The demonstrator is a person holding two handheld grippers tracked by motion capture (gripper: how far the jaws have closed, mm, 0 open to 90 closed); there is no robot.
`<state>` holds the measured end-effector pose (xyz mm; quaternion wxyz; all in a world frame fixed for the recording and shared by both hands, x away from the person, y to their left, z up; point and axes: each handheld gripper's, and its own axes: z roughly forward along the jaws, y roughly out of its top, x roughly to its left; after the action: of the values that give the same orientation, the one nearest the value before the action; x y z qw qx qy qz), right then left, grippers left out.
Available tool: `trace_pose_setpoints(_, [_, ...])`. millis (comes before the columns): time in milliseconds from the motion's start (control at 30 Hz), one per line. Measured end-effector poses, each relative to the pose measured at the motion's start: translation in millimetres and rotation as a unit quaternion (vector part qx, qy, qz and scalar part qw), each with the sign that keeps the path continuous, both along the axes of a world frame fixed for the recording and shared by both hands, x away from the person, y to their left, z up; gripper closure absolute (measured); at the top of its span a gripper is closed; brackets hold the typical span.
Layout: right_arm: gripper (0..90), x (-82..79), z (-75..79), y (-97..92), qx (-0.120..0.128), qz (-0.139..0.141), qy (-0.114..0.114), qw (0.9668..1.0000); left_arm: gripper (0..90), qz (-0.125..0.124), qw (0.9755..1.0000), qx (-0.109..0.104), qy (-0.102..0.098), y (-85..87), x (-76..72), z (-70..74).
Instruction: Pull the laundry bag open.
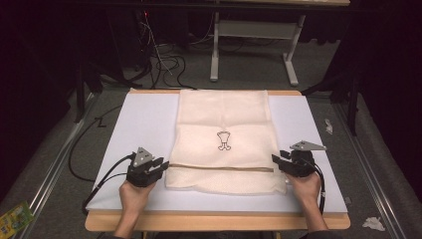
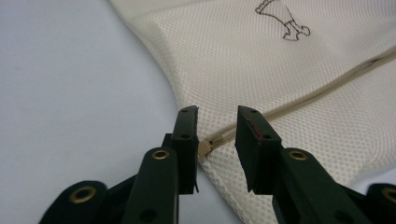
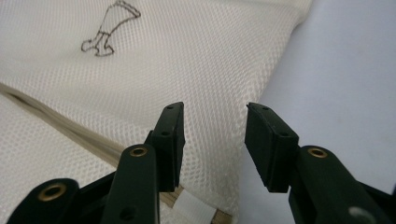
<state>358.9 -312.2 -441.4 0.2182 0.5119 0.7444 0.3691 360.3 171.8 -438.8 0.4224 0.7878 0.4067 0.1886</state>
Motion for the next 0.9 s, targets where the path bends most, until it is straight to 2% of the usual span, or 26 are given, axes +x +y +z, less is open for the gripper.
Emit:
trace_pose_setpoints(133, [58.6, -5.5, 12.2, -0.3, 0.003, 0.000, -0.030, 0.9995, 64.8, 0.011, 0.9997, -0.011, -0.018, 8.5, -1.9, 8.0])
trace_pose_setpoints(167, [58.9, -9.2, 17.8, -2.0, 0.014, -0.001, -0.041, 0.9991, 63.4, 0.019, 0.9993, -0.015, -0.027, 12.9, -2.5, 11.9])
trace_pose_setpoints(367, [60.0, -16.1, 28.0, -11.1, 0.031, -0.010, -0.068, 0.9972, 59.6, 0.038, 0.9978, -0.034, -0.043, 22.0, -3.4, 19.8])
trace_pose_setpoints(433, [60.7, -19.3, 32.9, -19.9, 0.035, -0.018, -0.082, 0.9958, 58.2, 0.045, 0.9969, -0.036, -0.053, 27.0, -3.6, 22.4])
trace_pose_setpoints(900, [61.9, -27.2, 34.6, -54.9, 0.067, -0.060, -0.099, 0.9910, 56.6, 0.084, 0.9929, -0.053, -0.066, 45.9, 1.4, 25.6])
